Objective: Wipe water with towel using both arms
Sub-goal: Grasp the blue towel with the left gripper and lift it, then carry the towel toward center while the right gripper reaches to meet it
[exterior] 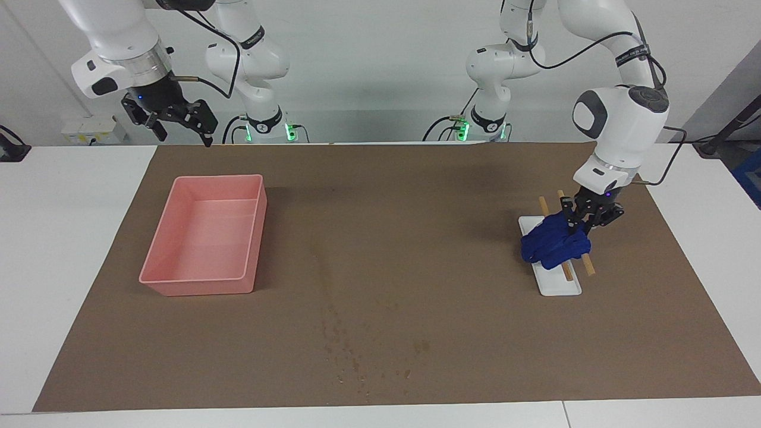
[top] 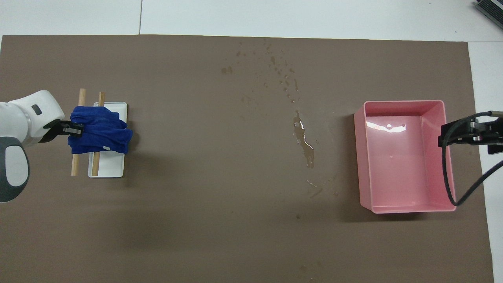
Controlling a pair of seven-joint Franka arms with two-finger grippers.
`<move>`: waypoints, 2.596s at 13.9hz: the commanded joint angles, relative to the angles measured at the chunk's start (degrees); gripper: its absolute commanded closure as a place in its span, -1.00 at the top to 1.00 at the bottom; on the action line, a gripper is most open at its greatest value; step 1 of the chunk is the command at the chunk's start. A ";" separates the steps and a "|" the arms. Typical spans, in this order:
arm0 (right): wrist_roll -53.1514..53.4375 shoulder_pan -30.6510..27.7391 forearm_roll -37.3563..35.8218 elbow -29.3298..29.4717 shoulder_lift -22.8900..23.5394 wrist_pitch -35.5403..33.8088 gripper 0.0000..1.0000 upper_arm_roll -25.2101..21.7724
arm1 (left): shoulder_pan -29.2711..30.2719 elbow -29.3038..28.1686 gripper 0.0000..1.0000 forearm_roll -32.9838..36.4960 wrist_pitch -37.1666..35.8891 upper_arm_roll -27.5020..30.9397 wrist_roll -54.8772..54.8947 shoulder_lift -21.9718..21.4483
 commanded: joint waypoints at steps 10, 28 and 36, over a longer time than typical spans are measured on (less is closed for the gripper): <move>-0.38 -0.32 0.99 -2.29 -1.84 2.82 1.00 0.16 | 0.35 14.32 -1.00 -7.71 -21.66 0.31 -9.84 0.44; 48.77 6.52 19.80 -3.08 0.71 10.20 1.00 0.25 | -1.58 22.44 -1.00 -41.56 -19.88 -21.30 -113.94 -1.85; 80.47 14.62 27.09 -3.69 4.31 23.48 1.00 0.25 | -11.15 19.54 -1.00 -42.62 -5.56 -22.28 -125.73 -2.20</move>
